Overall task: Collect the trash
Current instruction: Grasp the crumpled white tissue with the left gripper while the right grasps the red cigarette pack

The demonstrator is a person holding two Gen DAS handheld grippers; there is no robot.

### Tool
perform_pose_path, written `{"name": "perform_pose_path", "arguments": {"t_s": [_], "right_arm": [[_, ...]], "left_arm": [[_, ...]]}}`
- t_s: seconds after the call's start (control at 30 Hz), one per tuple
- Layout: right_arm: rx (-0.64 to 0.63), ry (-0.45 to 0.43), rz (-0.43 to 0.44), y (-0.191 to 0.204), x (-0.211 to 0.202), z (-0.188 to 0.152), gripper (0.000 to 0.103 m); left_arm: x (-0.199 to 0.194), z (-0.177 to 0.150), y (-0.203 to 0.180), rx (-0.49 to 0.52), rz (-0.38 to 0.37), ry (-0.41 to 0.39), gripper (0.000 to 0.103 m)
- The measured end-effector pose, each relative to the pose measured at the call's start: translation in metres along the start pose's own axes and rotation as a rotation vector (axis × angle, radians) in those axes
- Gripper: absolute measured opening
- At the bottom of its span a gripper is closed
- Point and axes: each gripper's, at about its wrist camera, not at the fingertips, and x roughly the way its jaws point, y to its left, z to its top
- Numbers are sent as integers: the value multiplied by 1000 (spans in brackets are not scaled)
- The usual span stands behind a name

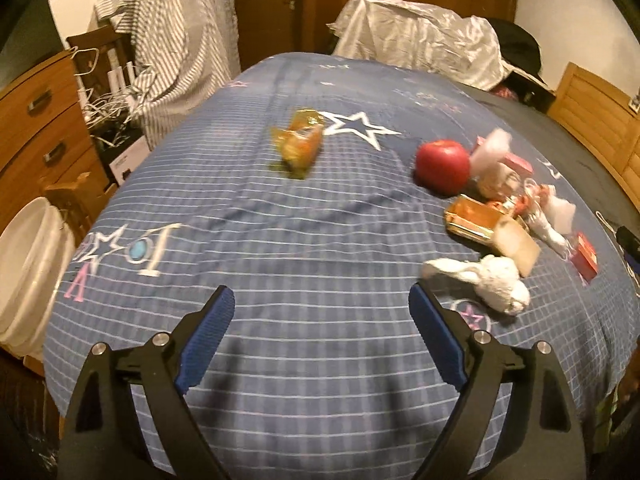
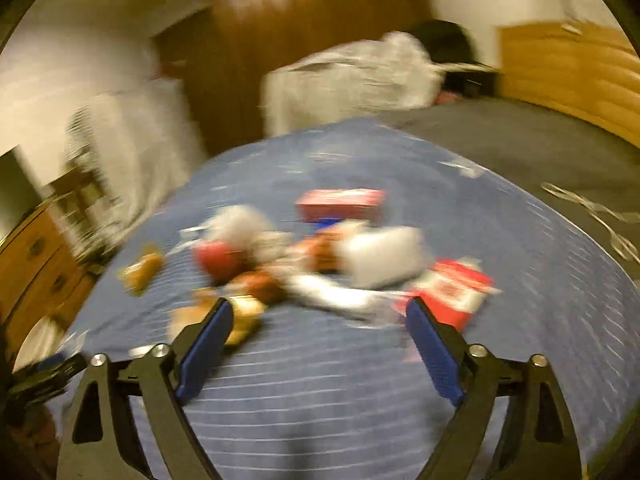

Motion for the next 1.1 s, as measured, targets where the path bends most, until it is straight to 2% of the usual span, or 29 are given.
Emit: {"name": "perform_pose_path", "arguments": {"t_s": [0.07, 0.2, 0.43, 0.53, 0.57, 0.63, 0.67, 0.77, 0.83, 0.9, 0.97, 1.03, 1.1], "right_arm": [[76, 27, -73, -30, 13, 2, 95], [107, 115, -158, -53, 45, -1, 98], [186, 244, -179, -66, 111, -7, 98], [214, 239, -165, -71, 120, -6, 98], [214, 237, -159, -72, 122, -5, 96], [226, 226, -150, -76, 126, -5, 85], [237, 219, -147, -79, 128, -5, 74], [259, 201, -117, -88, 122, -6, 73], [251, 190, -111, -89, 123, -6, 72], [249, 175, -91, -88, 123, -7, 71], [238, 150, -52, -85, 117, -8, 70], [219, 128, -24, -77, 109, -11, 70], [189, 117, 7, -67, 100, -14, 70]], "left_arm": [[5, 3, -9, 3, -9, 6, 85], [10, 8, -28, 10, -41, 8, 85], [10, 6, -48, 49, -89, -1, 85], [10, 10, -56, 84, -113, -26, 85], [11, 13, -58, 98, -123, -34, 85], [17, 20, -68, 168, -175, -41, 85], [20, 22, -73, 204, -200, -37, 85], [34, 27, -86, 301, -302, -12, 85], [48, 31, -94, 318, -329, 14, 85], [62, 30, -100, 319, -374, 75, 75], [69, 24, -105, 328, -404, 110, 58], [65, 16, -110, 336, -470, 122, 40], [57, 9, -113, 349, -505, 120, 35]]}}
